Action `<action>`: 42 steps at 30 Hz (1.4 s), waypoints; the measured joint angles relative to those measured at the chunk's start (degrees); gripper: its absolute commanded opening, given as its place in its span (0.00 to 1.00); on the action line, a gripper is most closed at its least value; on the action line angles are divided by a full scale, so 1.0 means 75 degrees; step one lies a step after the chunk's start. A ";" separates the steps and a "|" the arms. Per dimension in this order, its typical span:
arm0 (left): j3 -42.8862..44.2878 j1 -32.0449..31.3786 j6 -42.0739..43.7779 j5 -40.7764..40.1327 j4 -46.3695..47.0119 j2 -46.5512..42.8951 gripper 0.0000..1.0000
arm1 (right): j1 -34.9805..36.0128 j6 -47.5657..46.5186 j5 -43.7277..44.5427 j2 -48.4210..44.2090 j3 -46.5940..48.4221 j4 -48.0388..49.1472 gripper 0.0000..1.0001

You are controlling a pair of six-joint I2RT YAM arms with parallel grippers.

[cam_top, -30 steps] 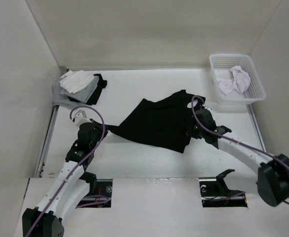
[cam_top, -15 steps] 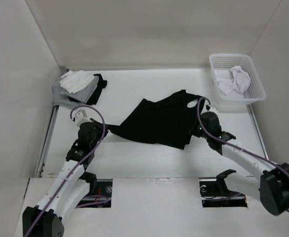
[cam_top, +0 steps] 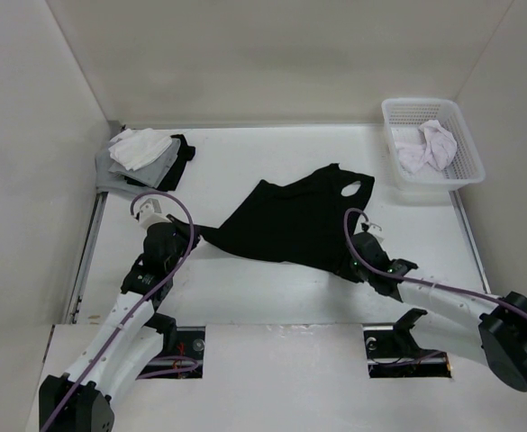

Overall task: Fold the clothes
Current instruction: Flatten the tank top out

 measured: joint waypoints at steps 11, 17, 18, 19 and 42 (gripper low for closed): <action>0.0000 0.0000 0.0000 0.0000 0.0006 -0.0006 0.06 | 0.0000 0.0195 0.0140 0.0522 0.0169 0.0082 0.13; 0.0000 0.0003 -0.0012 0.0003 0.0067 -0.0020 0.04 | 0.0082 0.0254 0.0195 0.0711 0.0353 0.0076 0.00; 0.0000 0.0000 -0.0041 0.0000 0.0067 -0.0044 0.04 | 0.0154 0.0251 0.0242 0.0527 0.0420 -0.0058 0.00; 0.0020 0.0000 -0.0070 0.0000 0.0052 -0.0082 0.04 | 0.0233 0.0236 0.0300 0.0268 0.0533 -0.0245 0.00; 0.8530 -0.0746 0.1189 -0.1515 0.1183 0.0073 0.03 | 0.5394 -0.5933 0.4986 -0.0326 1.3443 -0.1562 0.01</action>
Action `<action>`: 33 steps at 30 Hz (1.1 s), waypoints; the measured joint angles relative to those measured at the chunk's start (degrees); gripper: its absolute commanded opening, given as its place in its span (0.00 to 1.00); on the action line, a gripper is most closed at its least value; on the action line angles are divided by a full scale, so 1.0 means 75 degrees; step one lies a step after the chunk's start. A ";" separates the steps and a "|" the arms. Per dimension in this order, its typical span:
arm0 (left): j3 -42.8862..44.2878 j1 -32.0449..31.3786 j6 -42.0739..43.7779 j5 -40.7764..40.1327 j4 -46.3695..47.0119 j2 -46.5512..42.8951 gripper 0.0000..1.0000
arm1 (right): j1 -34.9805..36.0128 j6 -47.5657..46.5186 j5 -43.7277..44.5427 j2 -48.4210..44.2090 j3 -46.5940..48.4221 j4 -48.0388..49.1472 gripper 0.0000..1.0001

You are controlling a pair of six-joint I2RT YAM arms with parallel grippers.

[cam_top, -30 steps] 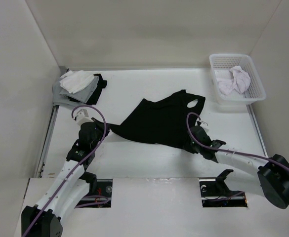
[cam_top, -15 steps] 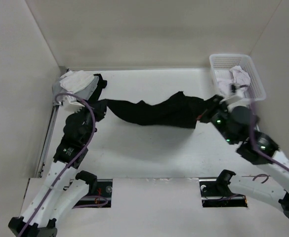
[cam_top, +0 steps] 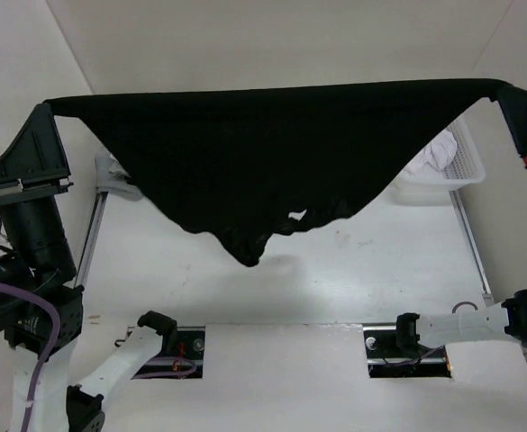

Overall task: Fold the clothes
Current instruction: Flatten the tank top out

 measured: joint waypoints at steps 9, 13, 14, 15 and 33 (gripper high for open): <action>-0.0997 0.0350 0.0458 -0.0280 0.0012 0.1090 0.03 | -0.2194 0.0023 -0.0656 0.0807 -0.2034 0.0213 0.00; -0.1291 0.1139 0.0224 0.0125 -0.0125 0.2457 0.03 | -0.4602 0.1157 -0.2611 0.2020 -0.2063 -0.0052 0.00; -0.1239 0.1408 0.0114 0.0315 -0.0169 0.2932 0.03 | -0.5155 0.1428 -0.3127 0.2457 -0.1985 -0.0099 0.00; -0.1113 0.1629 0.0009 0.0487 -0.0242 0.3410 0.03 | -0.5625 0.1644 -0.3558 0.2940 -0.1801 -0.0166 0.00; 0.1967 0.2614 -0.0662 0.2320 -0.1472 0.5893 0.03 | -0.7475 0.2978 -0.6033 0.5152 0.1734 -0.1655 0.00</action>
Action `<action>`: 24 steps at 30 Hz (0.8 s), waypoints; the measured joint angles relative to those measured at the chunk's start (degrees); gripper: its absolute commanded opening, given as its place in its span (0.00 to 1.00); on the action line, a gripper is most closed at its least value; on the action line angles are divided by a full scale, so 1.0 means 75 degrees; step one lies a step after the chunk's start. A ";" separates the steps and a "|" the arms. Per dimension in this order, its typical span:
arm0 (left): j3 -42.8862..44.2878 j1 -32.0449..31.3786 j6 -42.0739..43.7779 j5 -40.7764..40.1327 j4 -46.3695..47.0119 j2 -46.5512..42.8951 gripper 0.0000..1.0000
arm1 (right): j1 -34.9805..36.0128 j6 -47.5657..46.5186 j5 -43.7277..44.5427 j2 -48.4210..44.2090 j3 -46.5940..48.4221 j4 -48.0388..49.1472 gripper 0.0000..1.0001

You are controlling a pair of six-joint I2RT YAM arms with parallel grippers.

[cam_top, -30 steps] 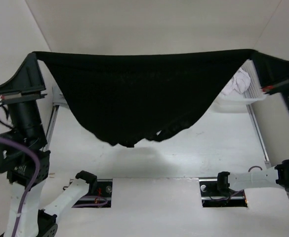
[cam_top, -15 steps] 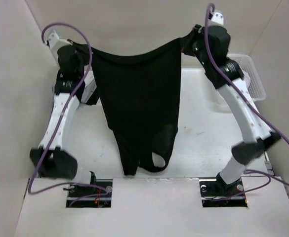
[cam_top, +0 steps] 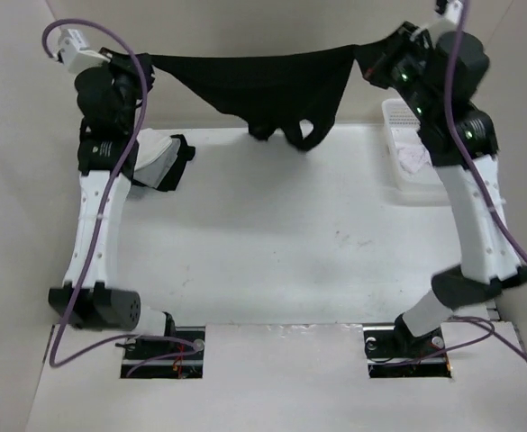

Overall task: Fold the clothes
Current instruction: Flatten the tank top out, then fold the tank top

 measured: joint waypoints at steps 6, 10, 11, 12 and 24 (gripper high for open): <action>-0.2664 -0.0513 0.0015 -0.0271 0.1043 -0.2541 0.04 | 0.0595 0.0166 0.0396 -0.3538 -0.4826 0.1405 0.00; -0.5461 -0.0991 0.0012 -0.0638 0.1507 -0.4138 0.03 | 0.1355 0.0493 0.0729 -0.5324 -0.8046 0.2014 0.00; -0.6196 -0.1107 0.0009 -0.0740 0.1524 -0.4476 0.03 | 0.1577 0.0600 0.0854 -0.5694 -0.8839 0.2066 0.00; -0.6918 -0.1209 0.0006 -0.0848 0.1466 -0.4809 0.03 | 0.1786 0.0723 0.0988 -0.5989 -0.9512 0.2072 0.00; -1.0241 -0.2634 -0.0874 -0.1445 -0.2632 -0.9317 0.01 | 0.6540 0.3955 0.2754 -0.9267 -1.4326 0.0297 0.00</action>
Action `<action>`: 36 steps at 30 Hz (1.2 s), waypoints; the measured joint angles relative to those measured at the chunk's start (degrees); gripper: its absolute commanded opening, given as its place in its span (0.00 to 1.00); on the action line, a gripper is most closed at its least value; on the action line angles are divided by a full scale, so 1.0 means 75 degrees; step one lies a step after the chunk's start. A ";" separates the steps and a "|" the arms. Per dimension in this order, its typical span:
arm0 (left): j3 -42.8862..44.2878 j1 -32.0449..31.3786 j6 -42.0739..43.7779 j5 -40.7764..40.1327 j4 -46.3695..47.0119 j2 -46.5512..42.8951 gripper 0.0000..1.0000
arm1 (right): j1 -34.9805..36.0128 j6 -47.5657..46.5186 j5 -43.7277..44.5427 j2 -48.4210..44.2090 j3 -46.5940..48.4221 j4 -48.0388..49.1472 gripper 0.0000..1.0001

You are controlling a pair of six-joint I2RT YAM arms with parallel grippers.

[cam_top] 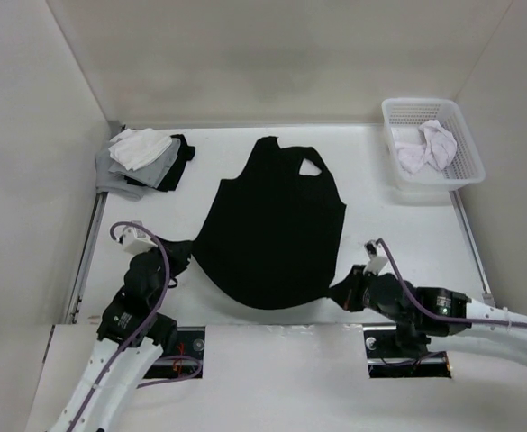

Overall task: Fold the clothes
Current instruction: Fold the tank top

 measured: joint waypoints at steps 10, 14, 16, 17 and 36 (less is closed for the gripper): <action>0.0003 -0.0586 -0.0577 -0.0874 -0.0233 0.1037 0.01 | 0.0125 0.1265 0.0574 0.1463 -0.0149 -0.0102 0.00; 0.0350 -0.0495 -0.0291 -0.1075 0.1690 0.3652 0.01 | -0.2390 0.0143 -0.0041 0.1842 -0.0099 0.0927 0.00; 0.0938 -0.0417 -0.0163 -0.1102 0.2634 0.5281 0.01 | -0.3867 -0.0478 -0.0606 0.2314 0.0169 0.1518 0.00; 0.1367 -0.0379 -0.0090 -0.1113 0.3072 0.6091 0.01 | -0.4581 -0.0743 -0.0962 0.2667 0.0402 0.1816 0.00; 0.8556 0.0985 0.0714 -0.0420 0.5246 1.3508 0.35 | -0.8839 -0.1801 -0.3832 1.0754 0.6618 0.4558 0.42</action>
